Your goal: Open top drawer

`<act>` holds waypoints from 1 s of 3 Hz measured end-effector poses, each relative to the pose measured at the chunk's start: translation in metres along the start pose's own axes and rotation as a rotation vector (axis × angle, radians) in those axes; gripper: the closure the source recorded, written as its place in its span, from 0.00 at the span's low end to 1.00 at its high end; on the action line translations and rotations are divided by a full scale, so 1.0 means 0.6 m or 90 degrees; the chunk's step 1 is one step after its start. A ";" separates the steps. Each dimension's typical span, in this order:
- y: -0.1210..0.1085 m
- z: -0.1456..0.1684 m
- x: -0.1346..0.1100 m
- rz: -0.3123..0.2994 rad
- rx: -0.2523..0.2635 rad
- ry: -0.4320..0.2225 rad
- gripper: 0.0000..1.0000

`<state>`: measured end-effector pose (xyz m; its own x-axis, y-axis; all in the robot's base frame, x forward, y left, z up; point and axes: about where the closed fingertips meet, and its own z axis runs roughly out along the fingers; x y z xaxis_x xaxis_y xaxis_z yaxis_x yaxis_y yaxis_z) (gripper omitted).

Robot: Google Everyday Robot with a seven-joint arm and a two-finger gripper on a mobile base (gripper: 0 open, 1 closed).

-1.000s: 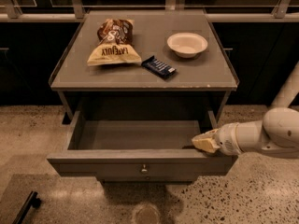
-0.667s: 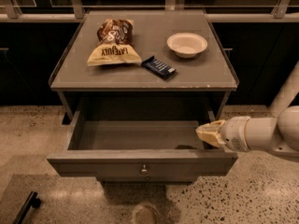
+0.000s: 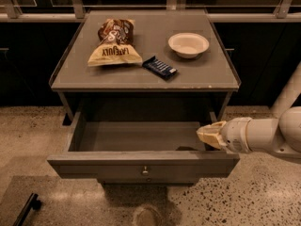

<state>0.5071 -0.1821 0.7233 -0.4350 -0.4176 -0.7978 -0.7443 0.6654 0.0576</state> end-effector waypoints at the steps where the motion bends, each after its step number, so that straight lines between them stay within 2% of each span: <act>1: 0.000 0.000 0.000 0.000 0.000 0.000 0.34; 2: 0.000 0.000 0.000 0.000 0.000 0.000 0.11; 3: 0.000 0.000 0.000 0.000 0.000 0.000 0.00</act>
Offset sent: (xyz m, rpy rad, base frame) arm 0.0000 0.0000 0.0000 0.0000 0.0000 0.0001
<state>0.5071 -0.1820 0.7234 -0.4349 -0.4177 -0.7978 -0.7444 0.6652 0.0575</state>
